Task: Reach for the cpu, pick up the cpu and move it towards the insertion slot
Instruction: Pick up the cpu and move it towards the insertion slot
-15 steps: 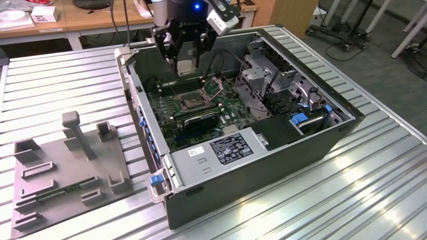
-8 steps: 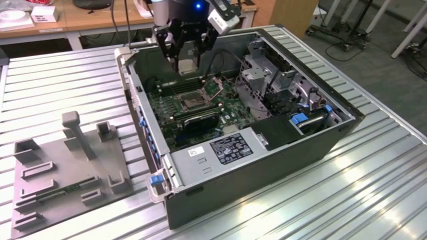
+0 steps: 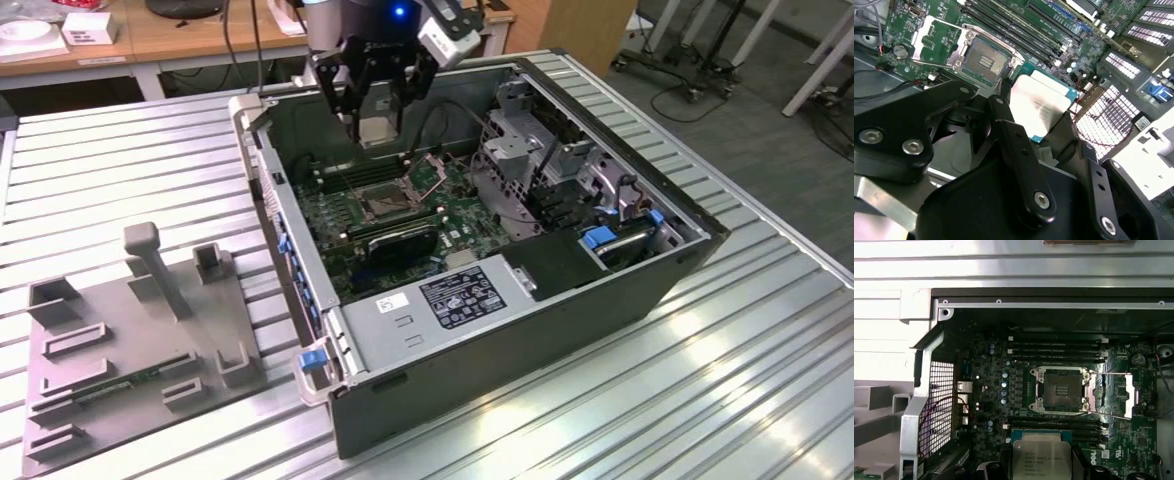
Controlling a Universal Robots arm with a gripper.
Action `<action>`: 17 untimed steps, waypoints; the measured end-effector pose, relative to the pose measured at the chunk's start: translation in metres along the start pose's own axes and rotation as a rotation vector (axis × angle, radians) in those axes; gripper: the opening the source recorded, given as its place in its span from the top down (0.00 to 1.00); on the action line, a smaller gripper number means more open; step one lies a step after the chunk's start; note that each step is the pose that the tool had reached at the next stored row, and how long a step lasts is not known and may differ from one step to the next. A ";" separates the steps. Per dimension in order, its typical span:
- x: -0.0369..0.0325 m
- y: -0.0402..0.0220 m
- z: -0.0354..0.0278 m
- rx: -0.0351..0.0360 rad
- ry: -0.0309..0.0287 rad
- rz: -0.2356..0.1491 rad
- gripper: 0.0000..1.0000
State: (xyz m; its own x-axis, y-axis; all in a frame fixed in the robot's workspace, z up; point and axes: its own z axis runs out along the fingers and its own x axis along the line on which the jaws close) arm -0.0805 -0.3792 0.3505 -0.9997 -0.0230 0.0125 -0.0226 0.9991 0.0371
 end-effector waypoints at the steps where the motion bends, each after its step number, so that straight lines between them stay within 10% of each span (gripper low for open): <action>1: -0.0005 0.0004 0.0001 0.0001 0.0000 0.000 0.45; 17: -0.0115 0.0105 0.0050 0.0002 0.0001 0.000 0.45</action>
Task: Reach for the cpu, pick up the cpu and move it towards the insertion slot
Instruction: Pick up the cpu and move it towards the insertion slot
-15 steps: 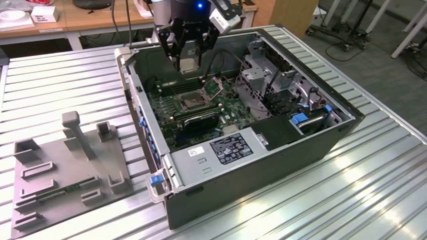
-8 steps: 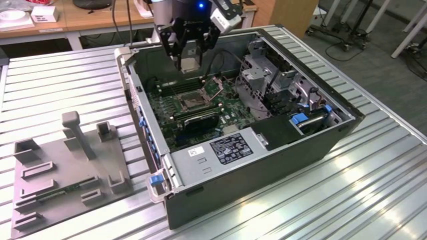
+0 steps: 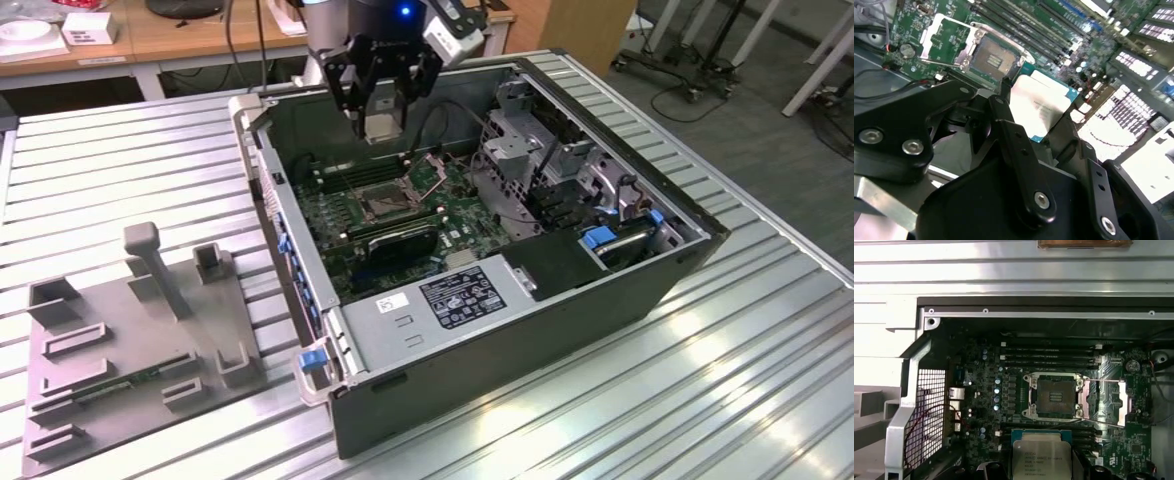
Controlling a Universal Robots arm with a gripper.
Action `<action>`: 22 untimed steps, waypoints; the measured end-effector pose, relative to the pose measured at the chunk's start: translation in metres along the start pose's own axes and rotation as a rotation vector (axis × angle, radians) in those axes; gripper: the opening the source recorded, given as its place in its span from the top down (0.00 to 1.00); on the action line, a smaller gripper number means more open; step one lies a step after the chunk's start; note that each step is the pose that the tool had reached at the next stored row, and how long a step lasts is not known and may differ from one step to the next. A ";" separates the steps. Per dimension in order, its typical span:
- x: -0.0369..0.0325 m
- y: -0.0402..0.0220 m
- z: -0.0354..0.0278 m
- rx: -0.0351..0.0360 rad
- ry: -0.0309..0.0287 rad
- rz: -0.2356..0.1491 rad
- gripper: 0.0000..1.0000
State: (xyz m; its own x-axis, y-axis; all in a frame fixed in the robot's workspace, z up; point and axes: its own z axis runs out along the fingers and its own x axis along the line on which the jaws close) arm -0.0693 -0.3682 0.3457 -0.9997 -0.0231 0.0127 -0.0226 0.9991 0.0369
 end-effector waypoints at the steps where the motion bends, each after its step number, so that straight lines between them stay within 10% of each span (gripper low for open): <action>1: -0.0012 0.0015 0.0006 -0.0001 0.0001 0.000 0.45; 22: -0.0152 0.0300 0.0072 0.0005 0.0002 0.003 0.45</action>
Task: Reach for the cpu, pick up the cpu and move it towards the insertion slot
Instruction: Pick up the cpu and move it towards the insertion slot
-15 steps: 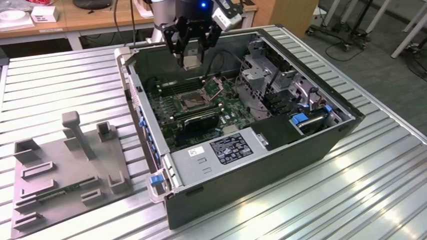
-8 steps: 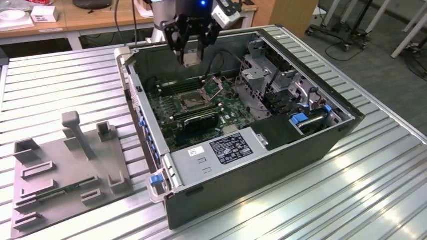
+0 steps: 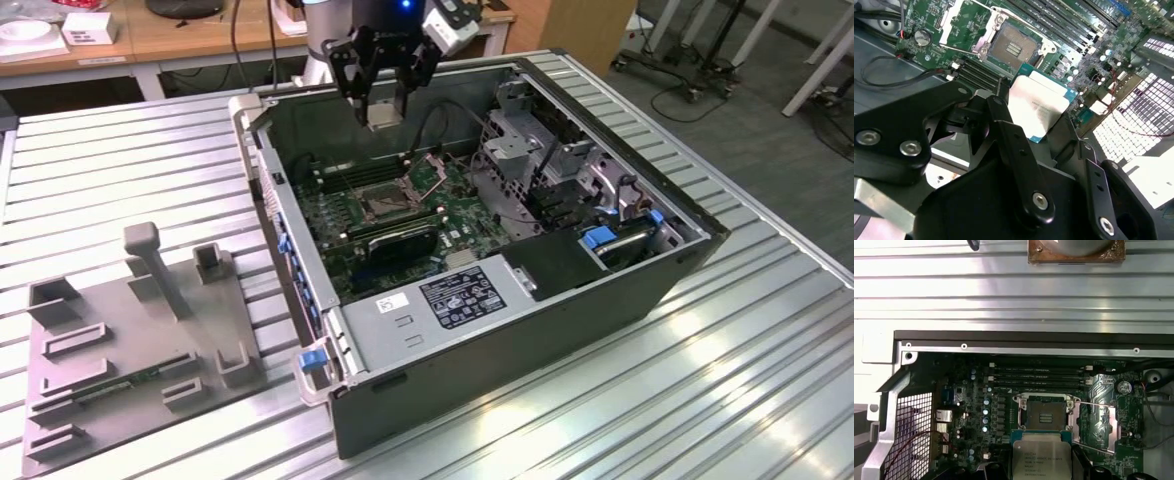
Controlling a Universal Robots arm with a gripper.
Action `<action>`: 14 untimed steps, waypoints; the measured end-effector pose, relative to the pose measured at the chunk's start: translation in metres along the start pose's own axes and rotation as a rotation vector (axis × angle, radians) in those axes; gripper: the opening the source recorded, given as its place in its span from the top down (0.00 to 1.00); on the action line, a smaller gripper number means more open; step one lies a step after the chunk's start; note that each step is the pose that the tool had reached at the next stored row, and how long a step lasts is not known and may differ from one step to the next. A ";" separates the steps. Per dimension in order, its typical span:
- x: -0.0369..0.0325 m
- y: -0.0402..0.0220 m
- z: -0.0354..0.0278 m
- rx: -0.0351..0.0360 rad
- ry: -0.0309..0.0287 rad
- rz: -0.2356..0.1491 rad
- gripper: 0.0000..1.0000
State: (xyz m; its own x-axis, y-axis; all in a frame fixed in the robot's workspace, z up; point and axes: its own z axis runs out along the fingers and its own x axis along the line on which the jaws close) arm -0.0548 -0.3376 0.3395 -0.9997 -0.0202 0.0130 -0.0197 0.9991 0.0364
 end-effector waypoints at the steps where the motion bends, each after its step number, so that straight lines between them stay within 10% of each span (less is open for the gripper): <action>1: 0.0000 0.0004 0.0003 0.0001 -0.0001 0.003 0.45; 14: 0.0000 0.0029 -0.0009 0.0030 -0.0009 0.021 0.45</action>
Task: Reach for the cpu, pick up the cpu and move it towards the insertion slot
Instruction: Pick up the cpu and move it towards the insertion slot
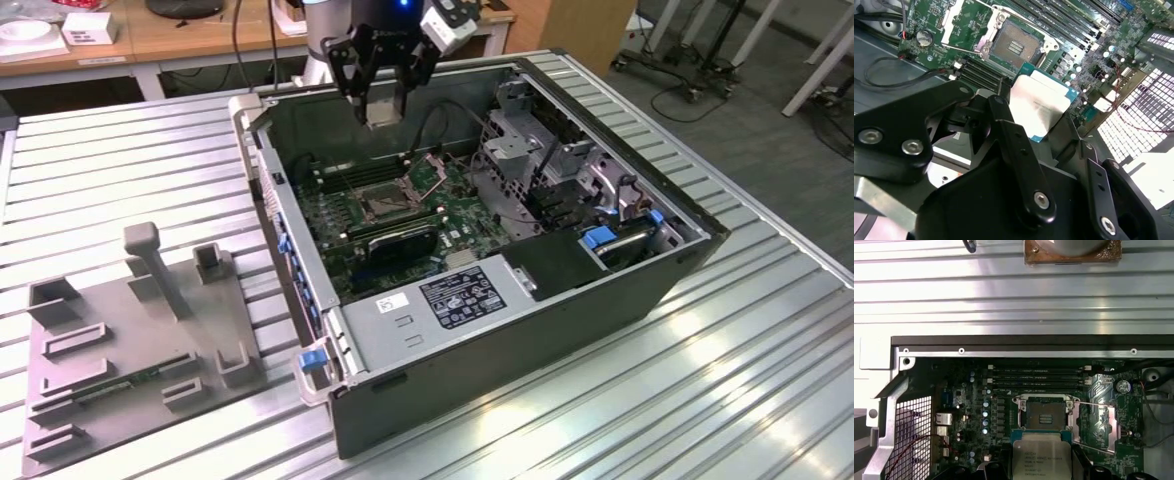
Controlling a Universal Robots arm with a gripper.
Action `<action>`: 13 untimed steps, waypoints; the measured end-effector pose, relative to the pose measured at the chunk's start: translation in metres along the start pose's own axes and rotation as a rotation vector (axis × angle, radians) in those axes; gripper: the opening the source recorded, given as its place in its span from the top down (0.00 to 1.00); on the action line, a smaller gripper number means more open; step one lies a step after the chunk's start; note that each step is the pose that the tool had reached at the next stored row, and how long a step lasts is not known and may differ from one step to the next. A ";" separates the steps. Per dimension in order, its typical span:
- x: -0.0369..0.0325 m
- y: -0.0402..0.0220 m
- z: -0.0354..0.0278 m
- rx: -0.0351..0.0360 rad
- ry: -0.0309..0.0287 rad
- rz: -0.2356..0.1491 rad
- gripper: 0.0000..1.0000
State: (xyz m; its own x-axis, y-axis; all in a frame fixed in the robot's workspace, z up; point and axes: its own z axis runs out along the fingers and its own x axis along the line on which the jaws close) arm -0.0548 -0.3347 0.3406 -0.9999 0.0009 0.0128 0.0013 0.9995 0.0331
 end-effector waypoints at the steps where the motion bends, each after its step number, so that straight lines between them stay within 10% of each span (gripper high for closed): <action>1: 0.0000 0.0001 -0.0008 -0.0002 -0.0001 0.000 0.45; 13: -0.0005 0.0011 -0.0018 0.0038 -0.0002 0.000 0.45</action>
State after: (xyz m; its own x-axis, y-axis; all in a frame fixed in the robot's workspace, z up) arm -0.0543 -0.3337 0.3424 -0.9999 0.0011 0.0126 0.0014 0.9996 0.0292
